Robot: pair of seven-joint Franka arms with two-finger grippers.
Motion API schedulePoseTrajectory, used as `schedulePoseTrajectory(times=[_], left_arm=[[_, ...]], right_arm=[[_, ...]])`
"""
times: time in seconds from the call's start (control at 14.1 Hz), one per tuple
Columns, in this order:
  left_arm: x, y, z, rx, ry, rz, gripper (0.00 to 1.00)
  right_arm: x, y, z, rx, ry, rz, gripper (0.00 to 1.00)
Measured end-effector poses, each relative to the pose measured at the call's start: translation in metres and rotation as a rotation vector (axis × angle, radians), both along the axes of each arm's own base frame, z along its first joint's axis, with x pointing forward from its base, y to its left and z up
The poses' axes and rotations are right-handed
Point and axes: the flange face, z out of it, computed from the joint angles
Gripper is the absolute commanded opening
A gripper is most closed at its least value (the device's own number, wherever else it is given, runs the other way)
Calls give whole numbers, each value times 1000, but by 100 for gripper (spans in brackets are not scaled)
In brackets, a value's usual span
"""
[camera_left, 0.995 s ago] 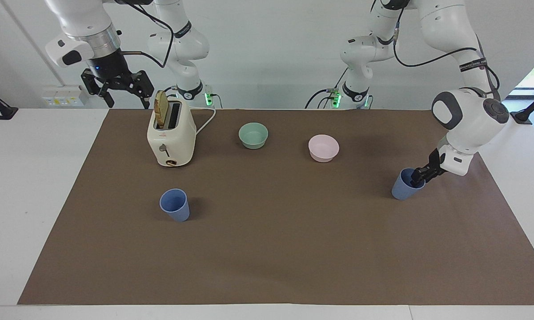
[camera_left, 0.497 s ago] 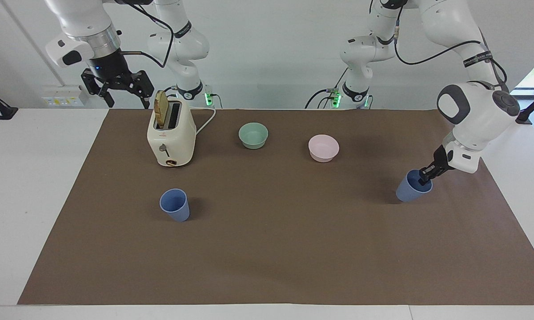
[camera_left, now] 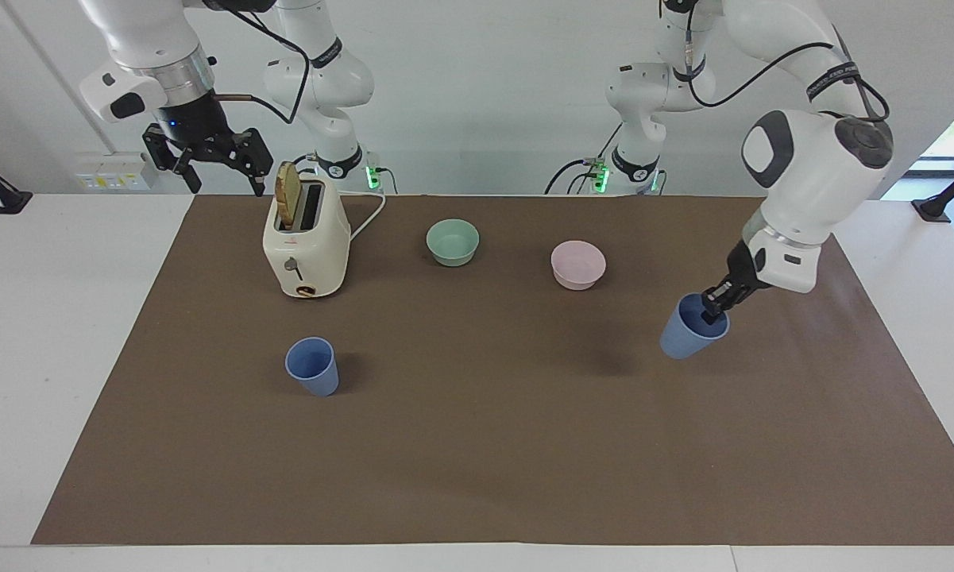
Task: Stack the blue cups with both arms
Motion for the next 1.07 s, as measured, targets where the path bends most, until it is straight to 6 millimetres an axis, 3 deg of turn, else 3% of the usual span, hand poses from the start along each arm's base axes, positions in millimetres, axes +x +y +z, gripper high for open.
schedulePoseTrajectory(times=[0.21,0.36,0.5,0.71,1.07], left_arm=[[-14,-76,-12,-5,37,51,0],[-23,-135,-31,-10,43,53,0],[-29,-179,-52,-21,31,63,0],[-34,-207,-75,-24,32,65,0],[-52,-240,-89,-16,48,24,0]], right_arm=[[8,4,-7,1,4,7,100],[18,5,-9,2,-3,10,100],[34,5,-17,4,-15,10,100],[67,5,-45,7,-43,13,100],[109,12,-92,14,-65,27,100]])
